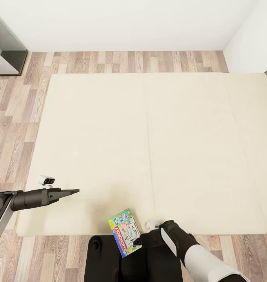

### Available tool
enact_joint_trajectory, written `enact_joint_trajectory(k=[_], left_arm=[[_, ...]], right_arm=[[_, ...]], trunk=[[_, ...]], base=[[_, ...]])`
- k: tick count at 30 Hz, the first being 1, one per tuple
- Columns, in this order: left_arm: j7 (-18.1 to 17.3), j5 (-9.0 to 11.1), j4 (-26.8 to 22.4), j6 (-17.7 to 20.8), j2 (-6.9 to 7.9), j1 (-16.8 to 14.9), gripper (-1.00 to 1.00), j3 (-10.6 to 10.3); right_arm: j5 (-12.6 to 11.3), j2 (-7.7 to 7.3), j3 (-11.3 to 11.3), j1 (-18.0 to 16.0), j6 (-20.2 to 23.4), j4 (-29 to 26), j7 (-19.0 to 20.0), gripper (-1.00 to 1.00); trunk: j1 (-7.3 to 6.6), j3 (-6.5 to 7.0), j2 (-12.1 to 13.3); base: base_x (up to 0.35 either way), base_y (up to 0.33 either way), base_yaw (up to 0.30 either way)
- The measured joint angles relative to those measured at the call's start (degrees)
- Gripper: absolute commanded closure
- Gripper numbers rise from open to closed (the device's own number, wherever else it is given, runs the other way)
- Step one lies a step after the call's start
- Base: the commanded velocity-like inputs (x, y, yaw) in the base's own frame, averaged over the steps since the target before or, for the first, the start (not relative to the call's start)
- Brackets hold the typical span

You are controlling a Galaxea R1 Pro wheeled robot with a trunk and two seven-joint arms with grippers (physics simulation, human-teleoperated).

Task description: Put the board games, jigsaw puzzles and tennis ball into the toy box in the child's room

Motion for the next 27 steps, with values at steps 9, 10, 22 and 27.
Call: enact_joint_trajectory(k=[9,10,22,27], left_arm=[[0.0,0.0,0.0,0.0,0.00,0.0,-1.00,0.0],[0.0,0.0,0.0,0.0,0.00,0.0,-1.00,0.0],[0.0,0.0,0.0,0.0,0.00,0.0,-1.00,0.0],[0.0,0.0,0.0,0.0,0.00,0.0,-1.00,0.0]], right_arm=[[0.0,1.24,2.0,0.0,-0.1,0.6,-0.1,-1.00],[0.0,1.30,2.1,0.0,-0.1,0.7,-0.1,-1.00],[0.0,1.52,2.8,0.0,-0.2,0.7,-0.1,-1.00],[0.0,1.52,2.8,0.0,-0.3,0.7,-0.2,-1.00]], trunk=[[0.00,0.00,0.0],[0.00,0.00,0.0],[0.00,0.00,0.0],[0.00,0.00,0.0]], base=[[0.000,0.000,0.000],[0.000,0.000,0.000],[0.000,0.000,0.000],[0.000,0.000,0.000]])
